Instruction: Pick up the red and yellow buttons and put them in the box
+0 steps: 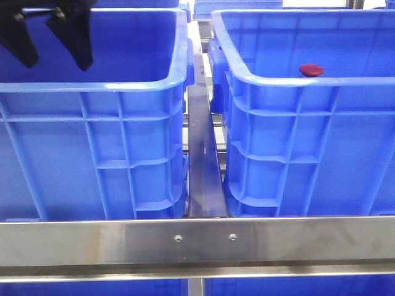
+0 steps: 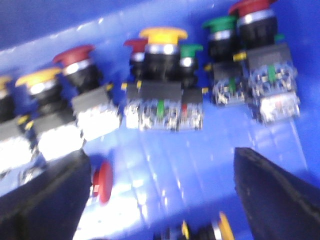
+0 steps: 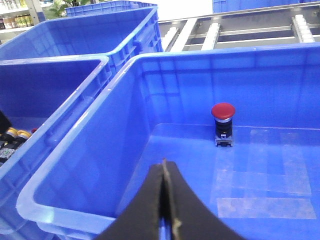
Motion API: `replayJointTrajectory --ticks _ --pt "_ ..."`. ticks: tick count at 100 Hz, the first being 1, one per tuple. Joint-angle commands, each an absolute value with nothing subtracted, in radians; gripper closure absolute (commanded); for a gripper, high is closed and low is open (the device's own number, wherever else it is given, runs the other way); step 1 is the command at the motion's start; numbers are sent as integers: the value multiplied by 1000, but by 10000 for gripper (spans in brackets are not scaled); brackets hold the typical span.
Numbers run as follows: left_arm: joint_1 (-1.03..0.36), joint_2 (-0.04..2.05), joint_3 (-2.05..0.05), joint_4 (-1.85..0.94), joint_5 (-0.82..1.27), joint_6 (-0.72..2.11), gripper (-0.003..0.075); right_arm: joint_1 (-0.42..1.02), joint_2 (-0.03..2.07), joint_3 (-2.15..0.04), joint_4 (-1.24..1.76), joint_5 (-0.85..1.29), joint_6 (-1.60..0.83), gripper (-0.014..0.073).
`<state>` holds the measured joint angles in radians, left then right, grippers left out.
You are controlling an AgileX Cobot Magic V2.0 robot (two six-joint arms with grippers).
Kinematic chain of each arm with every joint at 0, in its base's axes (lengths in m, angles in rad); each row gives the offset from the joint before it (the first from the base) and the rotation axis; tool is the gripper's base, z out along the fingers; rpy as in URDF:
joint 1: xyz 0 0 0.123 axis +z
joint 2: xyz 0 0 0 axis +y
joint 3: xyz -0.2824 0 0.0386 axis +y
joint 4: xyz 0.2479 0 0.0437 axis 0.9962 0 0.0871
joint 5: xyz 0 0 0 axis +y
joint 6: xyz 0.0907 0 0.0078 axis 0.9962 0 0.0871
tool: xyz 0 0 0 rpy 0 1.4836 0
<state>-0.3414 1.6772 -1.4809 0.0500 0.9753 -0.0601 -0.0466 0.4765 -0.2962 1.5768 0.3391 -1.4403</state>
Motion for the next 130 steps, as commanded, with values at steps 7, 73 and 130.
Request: replayJointTrajectory --ticks 7,73,130 --pt "-342 1687 -1517 40 904 -60 175 -47 478 -322 1606 354 -1454 656" --pt "-342 1847 -1567 71 810 -60 175 -47 478 -322 1607 357 -1454 656" --pt "-342 1858 -1567 71 849 -60 482 -47 478 -322 1607 357 -1454 656"
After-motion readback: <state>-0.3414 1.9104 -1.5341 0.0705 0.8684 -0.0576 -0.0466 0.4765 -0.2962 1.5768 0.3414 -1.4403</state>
